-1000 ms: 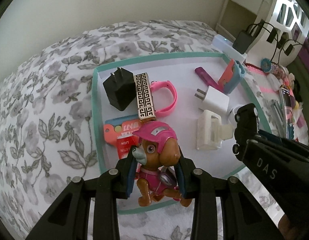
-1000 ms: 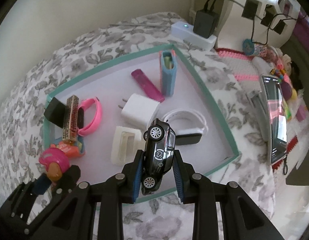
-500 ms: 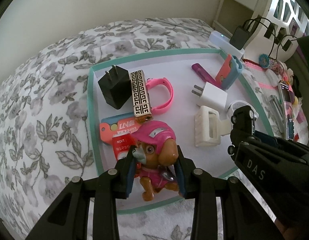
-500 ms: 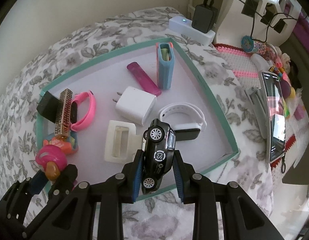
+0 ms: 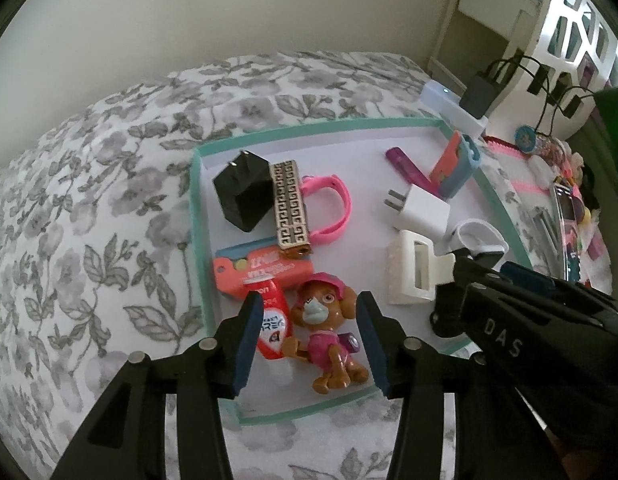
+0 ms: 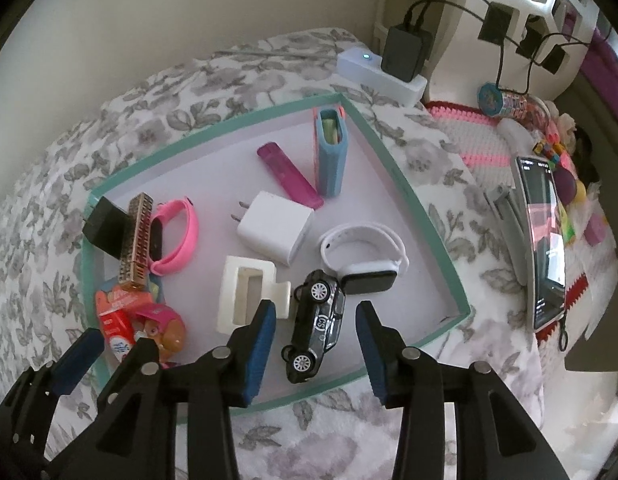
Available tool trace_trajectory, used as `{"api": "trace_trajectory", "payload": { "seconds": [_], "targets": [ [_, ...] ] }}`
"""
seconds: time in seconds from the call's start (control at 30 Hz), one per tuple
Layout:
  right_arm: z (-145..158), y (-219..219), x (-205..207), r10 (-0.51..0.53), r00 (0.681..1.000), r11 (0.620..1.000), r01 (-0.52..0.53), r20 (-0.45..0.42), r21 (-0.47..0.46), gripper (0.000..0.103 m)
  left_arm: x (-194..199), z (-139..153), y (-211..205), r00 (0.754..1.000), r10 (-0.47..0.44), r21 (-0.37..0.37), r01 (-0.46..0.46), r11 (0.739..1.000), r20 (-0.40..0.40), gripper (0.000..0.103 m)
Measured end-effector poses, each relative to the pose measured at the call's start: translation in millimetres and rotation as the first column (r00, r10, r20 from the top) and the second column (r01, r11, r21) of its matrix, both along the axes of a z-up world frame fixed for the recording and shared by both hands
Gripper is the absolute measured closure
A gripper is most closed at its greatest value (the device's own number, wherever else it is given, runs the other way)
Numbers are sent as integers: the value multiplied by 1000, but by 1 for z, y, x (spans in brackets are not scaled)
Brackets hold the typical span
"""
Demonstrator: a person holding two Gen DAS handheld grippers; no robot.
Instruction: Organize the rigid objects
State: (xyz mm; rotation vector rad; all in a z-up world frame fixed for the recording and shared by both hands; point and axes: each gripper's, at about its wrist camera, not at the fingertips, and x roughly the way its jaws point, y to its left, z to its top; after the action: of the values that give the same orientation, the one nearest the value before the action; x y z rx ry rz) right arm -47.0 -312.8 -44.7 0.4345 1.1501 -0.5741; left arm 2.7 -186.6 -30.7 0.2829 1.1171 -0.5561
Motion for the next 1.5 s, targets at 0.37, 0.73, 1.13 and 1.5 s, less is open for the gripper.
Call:
{"api": "trace_trajectory", "payload": {
  "seconds": [0.37, 0.73, 1.13, 1.5],
  "targets": [
    [4, 8, 6, 32, 999, 999, -32, 37, 15, 57, 19, 10, 32, 983, 180, 29, -181, 983, 47, 48],
    [4, 43, 22, 192, 980, 981, -192, 49, 1, 27, 53, -5, 92, 913, 405, 95, -407, 908, 41, 22],
    [4, 48, 22, 210, 975, 978, -211, 77, 7, 0, 57, -5, 121, 886, 460, 80, -463, 883, 47, 9],
    [12, 60, 18, 223, 972, 975, -224, 77, 3, 0, 47, 8, 134, 888, 458, 77, -459, 885, 34, 9]
  ]
}}
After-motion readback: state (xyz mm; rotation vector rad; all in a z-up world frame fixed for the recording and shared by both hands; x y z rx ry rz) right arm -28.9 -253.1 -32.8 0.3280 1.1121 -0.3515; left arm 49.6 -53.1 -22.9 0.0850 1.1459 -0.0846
